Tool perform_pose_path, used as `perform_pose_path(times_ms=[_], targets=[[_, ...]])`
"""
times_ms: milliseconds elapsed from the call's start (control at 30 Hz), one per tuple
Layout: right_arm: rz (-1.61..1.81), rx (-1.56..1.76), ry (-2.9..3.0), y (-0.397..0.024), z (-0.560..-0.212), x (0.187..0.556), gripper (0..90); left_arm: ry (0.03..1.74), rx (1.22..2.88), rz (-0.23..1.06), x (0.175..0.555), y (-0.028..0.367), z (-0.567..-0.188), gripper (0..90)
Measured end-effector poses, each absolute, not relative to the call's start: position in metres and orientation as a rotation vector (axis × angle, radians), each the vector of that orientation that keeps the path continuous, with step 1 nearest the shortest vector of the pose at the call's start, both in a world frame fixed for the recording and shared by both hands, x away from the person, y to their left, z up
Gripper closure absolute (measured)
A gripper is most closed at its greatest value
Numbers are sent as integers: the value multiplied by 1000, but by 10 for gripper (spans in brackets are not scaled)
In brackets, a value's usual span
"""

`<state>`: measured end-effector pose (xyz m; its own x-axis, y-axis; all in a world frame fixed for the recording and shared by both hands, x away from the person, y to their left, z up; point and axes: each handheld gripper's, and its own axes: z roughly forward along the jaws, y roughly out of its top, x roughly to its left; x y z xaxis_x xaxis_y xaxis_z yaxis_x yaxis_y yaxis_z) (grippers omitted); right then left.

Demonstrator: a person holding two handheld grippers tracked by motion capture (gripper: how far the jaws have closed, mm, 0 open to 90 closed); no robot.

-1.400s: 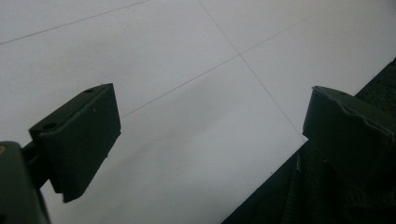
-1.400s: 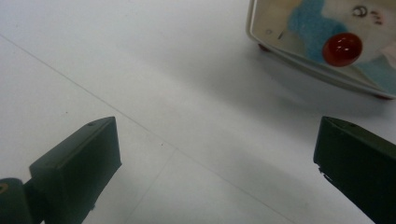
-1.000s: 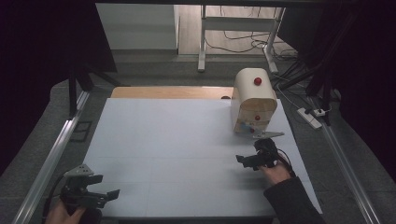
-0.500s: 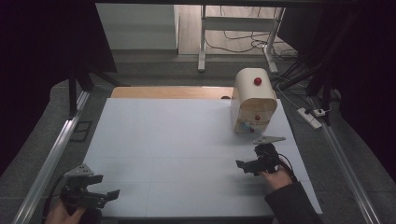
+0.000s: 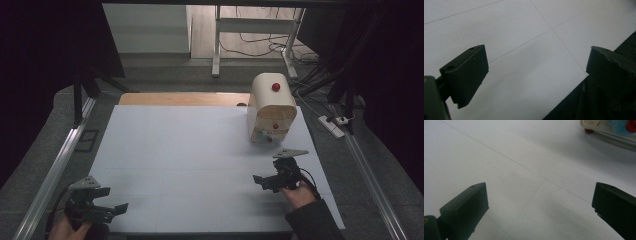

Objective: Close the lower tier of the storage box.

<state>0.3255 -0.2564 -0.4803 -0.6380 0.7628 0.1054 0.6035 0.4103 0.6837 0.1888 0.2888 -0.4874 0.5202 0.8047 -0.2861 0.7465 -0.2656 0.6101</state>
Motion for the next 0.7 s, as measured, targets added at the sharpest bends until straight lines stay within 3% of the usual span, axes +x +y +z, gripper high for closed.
perform_pose_path(times_ms=[700], targets=[[1048,1192,2443,-261,-474,303,0,1260,2047,103,189,289,-487,40]])
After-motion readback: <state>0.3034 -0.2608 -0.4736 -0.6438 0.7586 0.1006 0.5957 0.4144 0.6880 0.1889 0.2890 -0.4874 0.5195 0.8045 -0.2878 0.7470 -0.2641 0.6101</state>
